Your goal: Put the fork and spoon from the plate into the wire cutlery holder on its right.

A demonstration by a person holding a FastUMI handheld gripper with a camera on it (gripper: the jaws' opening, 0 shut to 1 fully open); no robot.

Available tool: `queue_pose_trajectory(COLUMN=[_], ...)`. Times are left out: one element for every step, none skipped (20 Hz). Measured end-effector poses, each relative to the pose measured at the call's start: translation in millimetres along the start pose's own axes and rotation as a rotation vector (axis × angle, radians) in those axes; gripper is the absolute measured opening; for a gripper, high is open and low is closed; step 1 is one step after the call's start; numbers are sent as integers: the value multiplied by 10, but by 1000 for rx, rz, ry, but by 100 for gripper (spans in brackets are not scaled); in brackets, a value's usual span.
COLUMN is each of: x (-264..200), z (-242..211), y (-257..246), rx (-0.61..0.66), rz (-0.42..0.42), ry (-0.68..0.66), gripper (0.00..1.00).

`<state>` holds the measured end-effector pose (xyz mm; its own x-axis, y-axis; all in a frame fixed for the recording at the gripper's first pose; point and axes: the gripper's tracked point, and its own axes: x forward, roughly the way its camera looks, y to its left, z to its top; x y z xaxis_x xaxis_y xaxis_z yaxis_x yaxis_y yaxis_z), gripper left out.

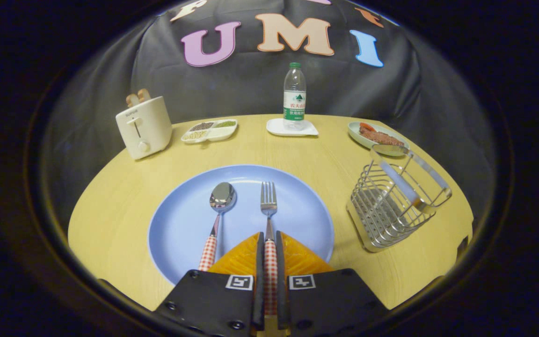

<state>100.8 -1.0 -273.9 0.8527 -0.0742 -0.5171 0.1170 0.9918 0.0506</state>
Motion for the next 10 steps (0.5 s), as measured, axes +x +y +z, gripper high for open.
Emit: queue_pose_trajectory(x=[-14,-6,-39,-55,-87,-118,-153,-201,-254,-312], z=[11,44,70,112,156,196,236,282,342,392], y=[29,38,66,88,98,97,93,82,69,35], rx=[-15,-24,-28,-27,-25,-22,-18,-13,-12,-14], rz=[1,-4,-1,-2,-5,-11,-17,-25,-36,-55], ry=[-1,-4,-11,-18,-25,-32,-37,-39,-45,-46], gripper=[14,10,7,7,7,7,7,7,7,7])
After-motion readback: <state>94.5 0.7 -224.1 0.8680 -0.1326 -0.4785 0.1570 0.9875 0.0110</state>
